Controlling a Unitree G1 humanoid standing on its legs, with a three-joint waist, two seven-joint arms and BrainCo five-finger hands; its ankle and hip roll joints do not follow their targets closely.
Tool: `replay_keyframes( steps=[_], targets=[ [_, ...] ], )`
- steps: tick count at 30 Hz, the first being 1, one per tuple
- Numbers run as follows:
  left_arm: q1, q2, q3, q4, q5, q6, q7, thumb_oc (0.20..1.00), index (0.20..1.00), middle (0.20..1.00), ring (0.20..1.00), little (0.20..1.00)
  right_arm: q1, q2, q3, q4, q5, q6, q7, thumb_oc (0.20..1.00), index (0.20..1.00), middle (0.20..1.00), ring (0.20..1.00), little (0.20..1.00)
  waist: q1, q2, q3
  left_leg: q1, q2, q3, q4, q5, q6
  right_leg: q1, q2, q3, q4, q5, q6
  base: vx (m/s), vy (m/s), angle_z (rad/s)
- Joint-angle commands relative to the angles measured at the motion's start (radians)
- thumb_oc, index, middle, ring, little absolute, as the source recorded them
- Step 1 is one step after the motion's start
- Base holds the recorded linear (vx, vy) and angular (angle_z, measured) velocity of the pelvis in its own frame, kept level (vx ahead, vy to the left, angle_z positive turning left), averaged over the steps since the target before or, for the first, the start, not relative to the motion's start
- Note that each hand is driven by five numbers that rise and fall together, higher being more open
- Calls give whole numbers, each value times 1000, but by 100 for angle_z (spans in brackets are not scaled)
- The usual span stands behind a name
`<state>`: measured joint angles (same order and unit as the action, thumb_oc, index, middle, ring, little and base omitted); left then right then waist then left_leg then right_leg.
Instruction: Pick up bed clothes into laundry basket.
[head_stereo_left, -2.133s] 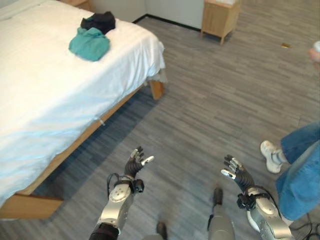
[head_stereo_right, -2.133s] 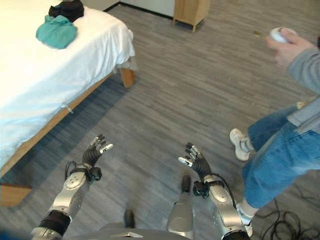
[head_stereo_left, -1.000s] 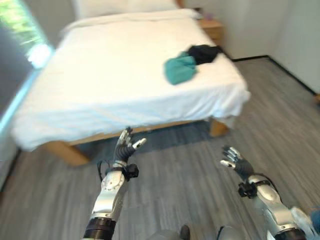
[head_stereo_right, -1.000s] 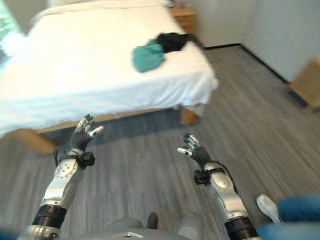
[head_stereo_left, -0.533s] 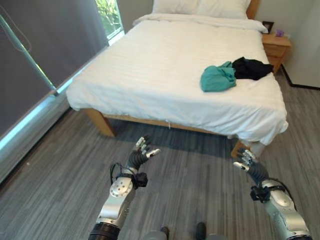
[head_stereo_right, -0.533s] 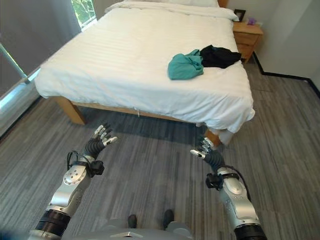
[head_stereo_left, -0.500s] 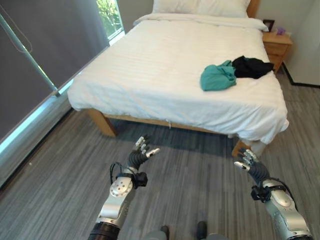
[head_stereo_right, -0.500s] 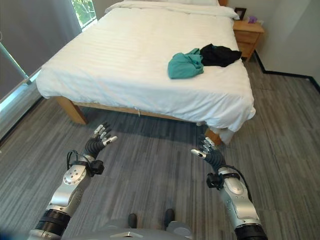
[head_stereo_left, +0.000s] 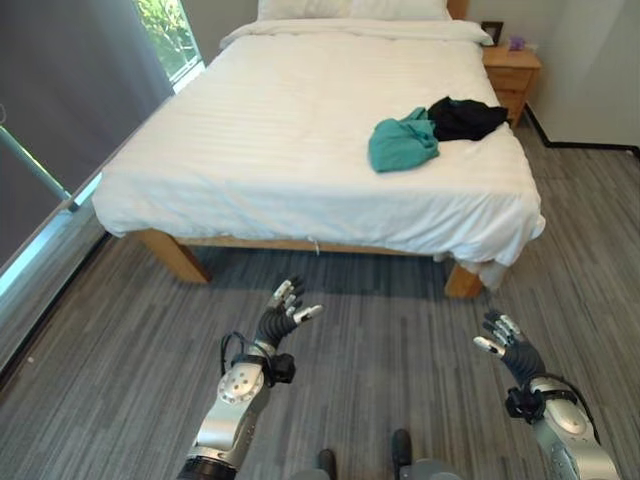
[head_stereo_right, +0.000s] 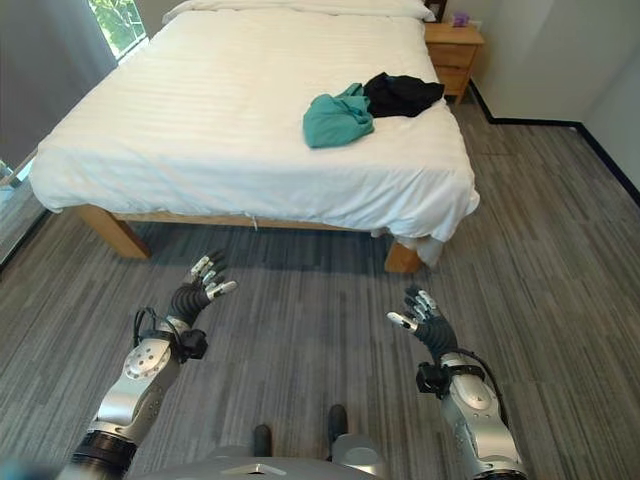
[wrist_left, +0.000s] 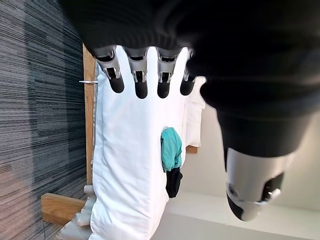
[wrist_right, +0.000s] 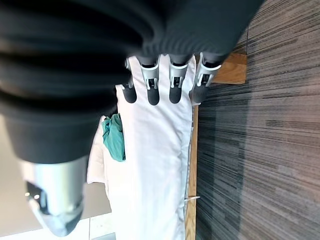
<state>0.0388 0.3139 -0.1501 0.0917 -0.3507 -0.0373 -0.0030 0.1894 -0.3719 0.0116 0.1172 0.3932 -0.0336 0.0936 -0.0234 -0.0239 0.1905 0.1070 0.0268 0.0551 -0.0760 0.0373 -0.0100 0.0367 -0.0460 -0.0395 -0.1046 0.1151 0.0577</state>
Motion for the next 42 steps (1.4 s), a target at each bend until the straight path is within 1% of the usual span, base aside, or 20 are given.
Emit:
replay_keyframes(
  steps=[1, 3, 6, 8, 10, 13, 14, 16, 17, 19, 22, 23, 24, 26, 27, 30, 33, 40, 41, 42],
  targets=[
    [-56, 36, 25, 5, -23, -46, 22, 1000, 1000, 1000, 1000, 1000, -82, 8, 9, -65, -1, -62, -5, 1000, 1000, 1000, 1000, 1000, 10, -4, 0, -52, 58, -16, 56, -33, -37, -66, -38, 27, 228, -120, 91, -180, 3, -29],
    [-86, 48, 23, 24, -17, -54, 39, 1000, 1000, 1000, 1000, 1000, -112, 21, 33, -61, 6, -66, -11, 1000, 1000, 1000, 1000, 1000, 8, 1, 20, -82, 71, -7, 86, -35, -41, -133, -33, 72, 321, -142, 117, -150, -49, -57],
    [-100, 71, 36, 17, -34, -55, 46, 1000, 1000, 1000, 1000, 1000, -105, 47, 49, -66, 25, -63, -2, 1000, 1000, 1000, 1000, 1000, 16, 25, 30, -86, 127, -34, 106, -35, -64, -150, -169, 108, 377, -125, 111, 29, -248, -24],
    [-82, 88, 53, 8, -39, -55, 40, 1000, 1000, 1000, 1000, 1000, -88, 44, 42, -62, 4, -58, 5, 1000, 1000, 1000, 1000, 1000, 23, 23, 22, -79, 172, -53, 107, -43, -96, -126, -283, 106, 330, -45, 120, 111, -449, 14],
    [-69, 95, 64, 5, -45, -57, 47, 1000, 1000, 1000, 1000, 1000, -82, 43, 41, -64, 5, -57, 1, 1000, 1000, 1000, 1000, 1000, 19, 14, 13, -79, 205, -74, 113, -40, -123, -89, -313, 135, 280, -22, 144, 119, -492, 1],
    [-53, 97, 86, 5, -55, -58, 51, 1000, 1000, 1000, 1000, 1000, -84, 31, 43, -68, 22, -56, 8, 1000, 1000, 1000, 1000, 1000, 28, 4, -2, -83, 255, -77, 116, -19, -153, -58, -295, 127, 234, -78, 178, 67, -448, 12],
    [-15, 95, 121, -2, -54, -60, 52, 1000, 1000, 1000, 1000, 1000, -89, 12, 50, -71, 32, -52, 19, 1000, 1000, 1000, 1000, 1000, 38, 6, -10, -92, 303, -90, 116, 55, -181, -35, -248, 99, 192, -135, 170, 39, -528, 13],
    [-3, 74, 132, 3, -87, -55, 47, 1000, 1000, 1000, 1000, 1000, -94, -19, 54, -63, 41, -49, 22, 1000, 1000, 1000, 1000, 1000, 45, 21, 3, -122, 345, -119, 174, 202, -182, -23, -184, 81, 204, -163, 122, 9, -558, 0],
    [-1, 56, 128, 15, -103, -49, 45, 1000, 1000, 1000, 1000, 1000, -89, -31, 46, -64, 60, -54, 21, 1000, 1000, 1000, 1000, 1000, 29, 19, 17, -156, 373, -68, 229, 265, -157, 7, -166, 46, 192, -164, 99, -57, -481, -5],
    [-3, 46, 117, 35, -107, -33, 34, 1000, 1000, 1000, 1000, 1000, -70, -59, 32, -57, 64, -49, 16, 1000, 1000, 1000, 1000, 1000, 9, -1, 29, -193, 403, 80, 303, 271, -122, 20, -134, 2, 186, -171, 59, -81, -544, 53],
    [3, 46, 115, 26, -115, -40, 22, 1000, 1000, 1000, 1000, 1000, -54, -69, 21, -47, 76, -36, 22, 1000, 1000, 1000, 1000, 1000, 14, -14, 27, -209, 335, 79, 372, 205, -119, 22, -126, -18, 190, -176, 45, -33, -297, 50],
    [-12, 46, 100, 22, -122, -38, 4, 1000, 1000, 1000, 1000, 1000, -49, -68, 0, -31, 94, -25, 26, 1000, 1000, 1000, 1000, 1000, 20, -23, 26, -243, 222, 66, 425, 137, -114, 40, -126, -42, 176, -177, 42, -34, -282, 0],
    [-12, 47, 100, 22, -122, -38, 4, 1000, 1000, 1000, 1000, 1000, -49, -68, 0, -31, 95, -25, 27, 1000, 1000, 1000, 1000, 1000, 19, -24, 23, -249, 221, 65, 425, 139, -113, 37, -126, -44, 174, -175, 42, -28, -274, 26],
    [-21, 54, 79, 19, -110, -35, -15, 1000, 1000, 1000, 1000, 1000, -41, -58, -13, -29, 109, -21, 33, 1000, 1000, 1000, 1000, 1000, 25, -29, 18, -265, 128, 74, 425, 70, -98, 41, -117, -53, 168, -170, 41, -9, -164, 30],
    [-30, 57, 54, 18, -94, -34, -32, 1000, 1000, 1000, 1000, 1000, -35, -32, -16, -23, 116, -25, 36, 1000, 1000, 1000, 1000, 1000, 28, -20, 8, -235, 60, 114, 349, 7, -56, 41, -95, -62, 154, -166, 40, -15, -132, 15],
    [-50, 48, 14, 37, -83, -29, -32, 1000, 1000, 1000, 1000, 1000, -24, 9, -2, -27, 119, -29, 24, 1000, 1000, 1000, 1000, 1000, 12, 3, -16, -149, 33, 114, 186, -9, -34, 40, -66, -80, 128, -161, 49, 6, -3, 18],
    [-53, 52, 1, 34, -68, -22, -35, 1000, 1000, 1000, 1000, 1000, -5, 69, 4, -43, 199, -35, 27, 1000, 1000, 1000, 1000, 1000, -8, 3, -29, -126, 26, 100, 150, -7, -36, 52, -65, -99, 103, -148, 54, 12, 32, 14],
    [-19, 49, 3, 32, -63, -16, -40, 1000, 1000, 1000, 1000, 1000, 38, 62, 33, -52, 197, -7, 70, 1000, 1000, 1000, 1000, 1000, -11, -1, -32, -72, 23, 96, 89, -9, -25, 58, -70, -91, 99, -139, 61, -2, 36, 1],
    [-5, 59, 107, 31, -44, -32, -20, 1000, 1000, 1000, 1000, 1000, 44, -9, -91, 20, 146, -47, 9, 1000, 1000, 1000, 1000, 1000, 39, -31, 8, -194, 154, 71, 455, -2, -111, 130, -96, -209, 100, -210, 35, -6, 97, -1],
    [-8, 60, 99, 28, -23, -31, -16, 1000, 1000, 1000, 1000, 1000, 50, 6, -109, 6, 158, -55, -10, 1000, 1000, 1000, 1000, 1000, 13, -8, -11, -97, 147, 164, 266, -31, -94, 124, -77, -229, 100, -206, 51, -29, 169, 0]
  ],
)
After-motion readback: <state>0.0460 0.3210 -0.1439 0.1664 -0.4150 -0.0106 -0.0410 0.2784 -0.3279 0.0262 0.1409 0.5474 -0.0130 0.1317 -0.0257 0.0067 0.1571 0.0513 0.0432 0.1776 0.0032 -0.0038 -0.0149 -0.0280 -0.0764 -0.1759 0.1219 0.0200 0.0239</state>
